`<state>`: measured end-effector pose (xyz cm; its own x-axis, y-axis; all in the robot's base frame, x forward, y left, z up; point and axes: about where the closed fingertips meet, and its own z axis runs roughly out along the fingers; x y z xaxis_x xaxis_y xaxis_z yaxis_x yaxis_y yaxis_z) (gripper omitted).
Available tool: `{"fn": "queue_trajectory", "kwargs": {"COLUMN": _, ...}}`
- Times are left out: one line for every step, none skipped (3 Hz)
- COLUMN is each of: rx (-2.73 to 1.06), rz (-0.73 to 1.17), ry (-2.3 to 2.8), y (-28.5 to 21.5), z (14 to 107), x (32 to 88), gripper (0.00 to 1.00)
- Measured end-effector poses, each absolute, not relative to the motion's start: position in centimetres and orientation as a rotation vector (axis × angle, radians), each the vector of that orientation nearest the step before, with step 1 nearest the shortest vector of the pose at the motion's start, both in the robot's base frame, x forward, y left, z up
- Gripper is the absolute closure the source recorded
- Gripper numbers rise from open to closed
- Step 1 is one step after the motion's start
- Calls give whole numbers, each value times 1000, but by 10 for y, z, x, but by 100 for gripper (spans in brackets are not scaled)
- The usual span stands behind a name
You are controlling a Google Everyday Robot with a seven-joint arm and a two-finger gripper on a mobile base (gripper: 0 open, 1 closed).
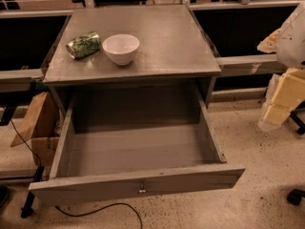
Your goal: Close top drawer
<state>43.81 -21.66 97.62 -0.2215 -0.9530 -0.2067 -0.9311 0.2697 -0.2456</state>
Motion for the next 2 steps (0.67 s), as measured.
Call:
{"fn": "queue_trajectory", "kwargs": {"rx": -1725, "rz": -98, "ry": 2232, "y": -217, "z": 976, "x": 438, "gripper": 0}}
{"fn": "queue_trajectory", "kwargs": {"rx": -1696, "rz": -68, "ry": 2246, "y": -222, "z": 960, "x": 430, "gripper": 0}}
